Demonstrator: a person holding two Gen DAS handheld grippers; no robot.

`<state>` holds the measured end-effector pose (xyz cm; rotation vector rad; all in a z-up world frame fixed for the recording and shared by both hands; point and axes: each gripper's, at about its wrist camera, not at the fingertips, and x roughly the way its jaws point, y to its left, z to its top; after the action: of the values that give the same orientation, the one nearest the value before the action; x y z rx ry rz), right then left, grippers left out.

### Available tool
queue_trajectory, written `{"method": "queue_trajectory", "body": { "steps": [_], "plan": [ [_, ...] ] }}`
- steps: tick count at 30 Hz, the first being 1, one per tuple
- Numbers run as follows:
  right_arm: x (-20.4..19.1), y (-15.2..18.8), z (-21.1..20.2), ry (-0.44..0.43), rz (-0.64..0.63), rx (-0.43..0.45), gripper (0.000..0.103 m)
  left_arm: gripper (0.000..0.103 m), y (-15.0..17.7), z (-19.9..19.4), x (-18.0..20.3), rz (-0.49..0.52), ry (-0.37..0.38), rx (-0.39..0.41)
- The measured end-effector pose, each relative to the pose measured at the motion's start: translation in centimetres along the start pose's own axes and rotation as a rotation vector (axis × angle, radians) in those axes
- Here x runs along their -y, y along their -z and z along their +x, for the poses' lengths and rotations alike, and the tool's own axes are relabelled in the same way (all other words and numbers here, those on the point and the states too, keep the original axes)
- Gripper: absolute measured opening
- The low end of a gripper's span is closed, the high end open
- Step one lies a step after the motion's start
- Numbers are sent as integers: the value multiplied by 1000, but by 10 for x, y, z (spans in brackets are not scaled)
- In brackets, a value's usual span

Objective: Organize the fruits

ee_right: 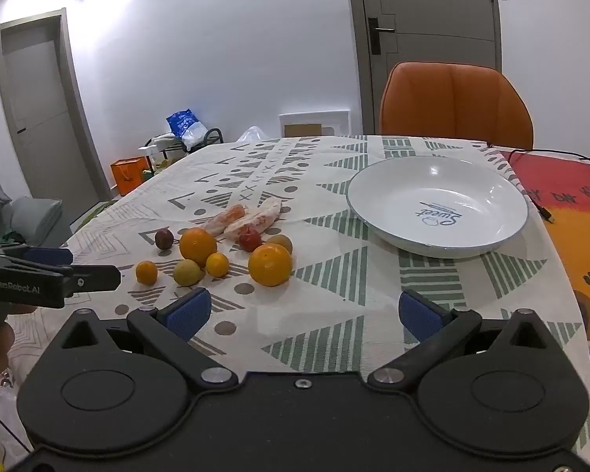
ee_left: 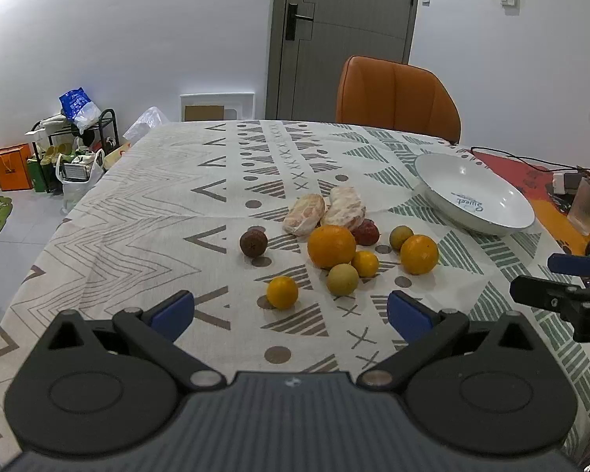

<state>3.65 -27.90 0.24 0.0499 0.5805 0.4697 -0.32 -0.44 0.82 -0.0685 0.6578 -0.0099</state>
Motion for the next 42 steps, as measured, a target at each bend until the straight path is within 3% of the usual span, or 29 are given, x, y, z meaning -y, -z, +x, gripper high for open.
{"method": "queue_trajectory", "body": {
  "steps": [42],
  "plan": [
    [-1, -3, -7, -10, 14, -15, 103, 103, -7, -11, 0, 0, -1, -1]
  ]
}}
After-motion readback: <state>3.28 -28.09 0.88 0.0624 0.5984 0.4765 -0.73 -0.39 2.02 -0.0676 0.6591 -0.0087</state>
